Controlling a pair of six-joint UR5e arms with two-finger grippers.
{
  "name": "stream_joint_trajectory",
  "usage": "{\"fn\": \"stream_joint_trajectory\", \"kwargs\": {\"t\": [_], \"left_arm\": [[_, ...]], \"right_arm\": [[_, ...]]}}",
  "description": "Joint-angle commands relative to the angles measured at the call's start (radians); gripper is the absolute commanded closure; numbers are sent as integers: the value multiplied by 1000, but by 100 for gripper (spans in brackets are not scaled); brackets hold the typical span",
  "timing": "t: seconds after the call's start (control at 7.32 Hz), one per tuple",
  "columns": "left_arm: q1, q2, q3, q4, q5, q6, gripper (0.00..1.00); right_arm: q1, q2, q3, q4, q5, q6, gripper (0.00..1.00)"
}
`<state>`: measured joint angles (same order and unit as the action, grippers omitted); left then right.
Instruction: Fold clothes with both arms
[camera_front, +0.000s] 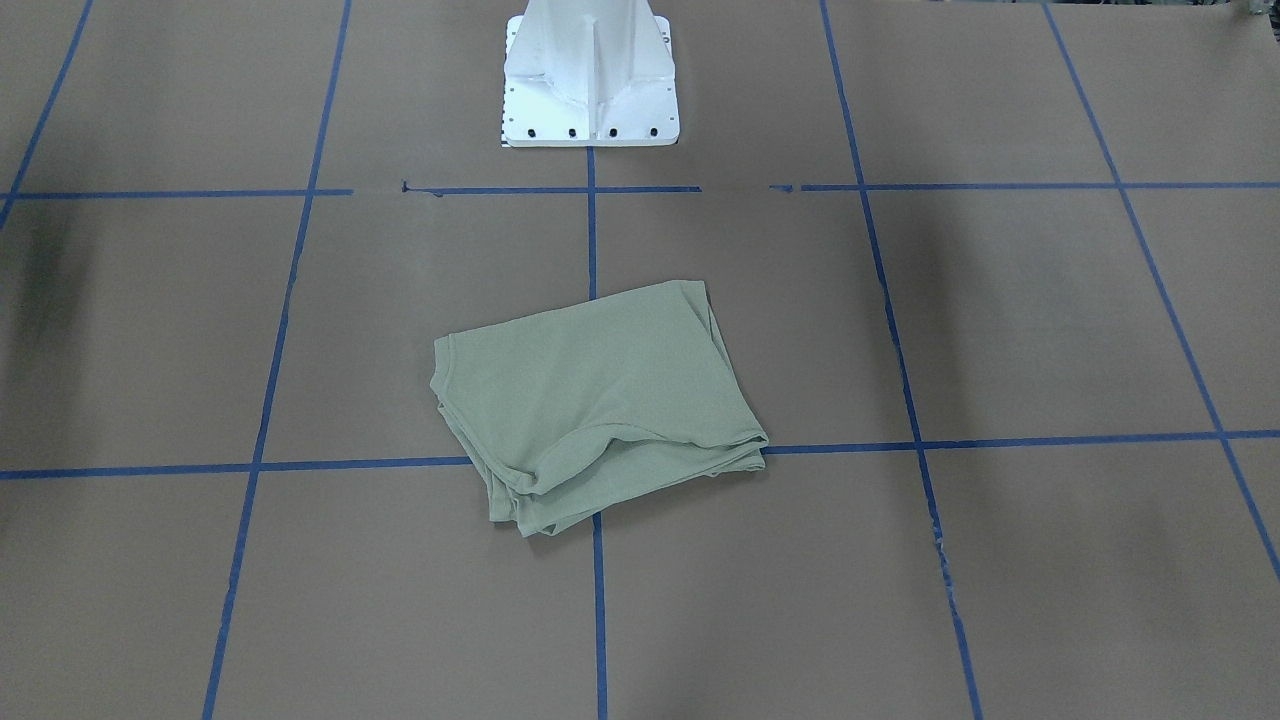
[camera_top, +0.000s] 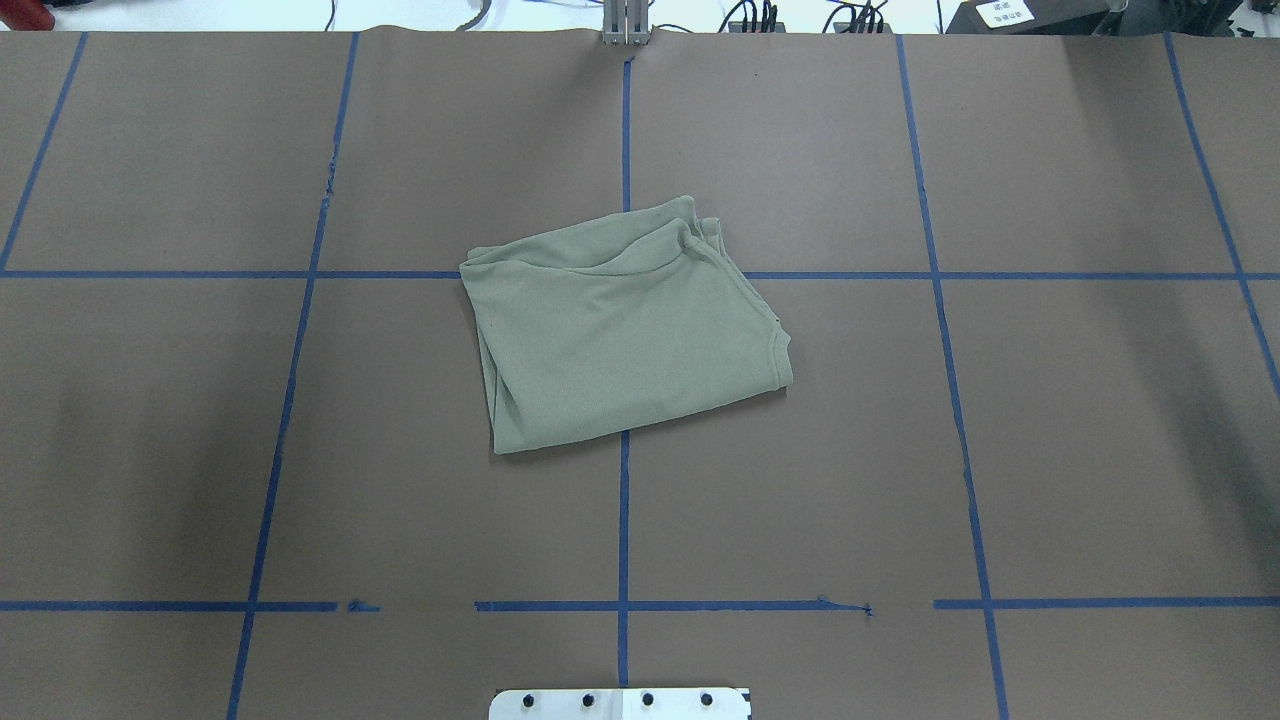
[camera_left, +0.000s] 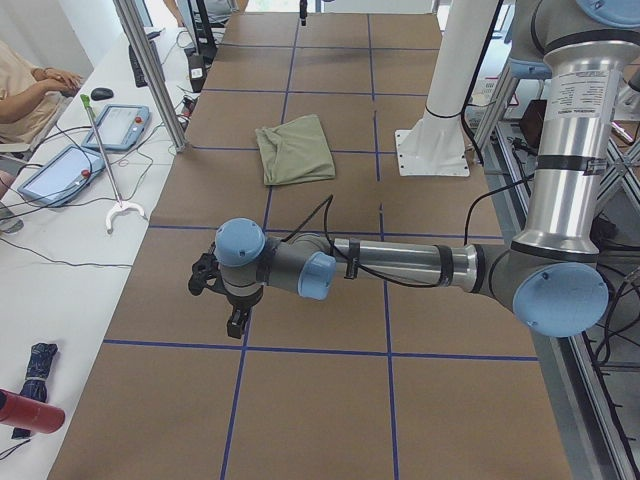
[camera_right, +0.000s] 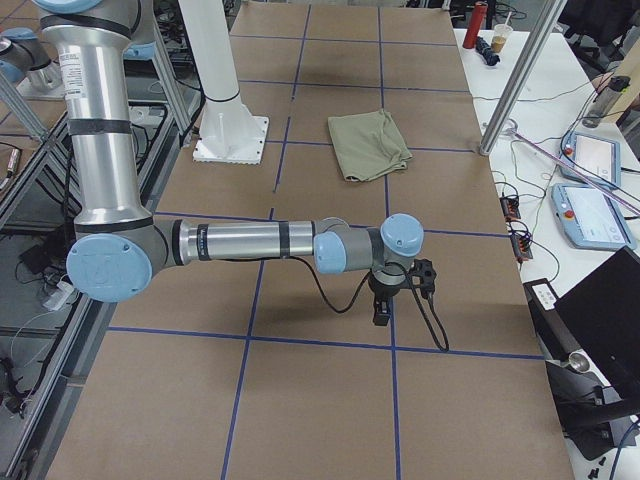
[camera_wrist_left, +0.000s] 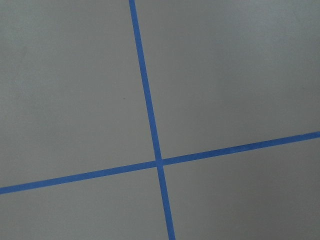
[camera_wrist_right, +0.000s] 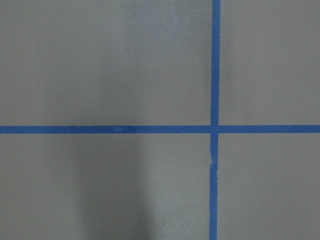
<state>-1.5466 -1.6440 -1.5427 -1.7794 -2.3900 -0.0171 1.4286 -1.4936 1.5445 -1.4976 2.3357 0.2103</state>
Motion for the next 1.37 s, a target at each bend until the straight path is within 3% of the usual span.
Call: {"fn": "stream_joint_trajectory", "kwargs": {"t": [0.0, 0.14, 0.41, 1.23], "left_arm": [[2, -2, 19, -2, -8, -1, 0], [3, -5, 82, -21, -9, 5, 0], [3, -8, 98, -75, -8, 3, 0], [0, -40, 43, 1, -5, -1, 0]], "right_arm": [[29, 4, -10, -6, -2, 0, 0], [36, 10, -12, -27, -7, -2, 0], [38, 12, -10, -33, -19, -5, 0], [36, 6, -24, -20, -21, -2, 0]]}}
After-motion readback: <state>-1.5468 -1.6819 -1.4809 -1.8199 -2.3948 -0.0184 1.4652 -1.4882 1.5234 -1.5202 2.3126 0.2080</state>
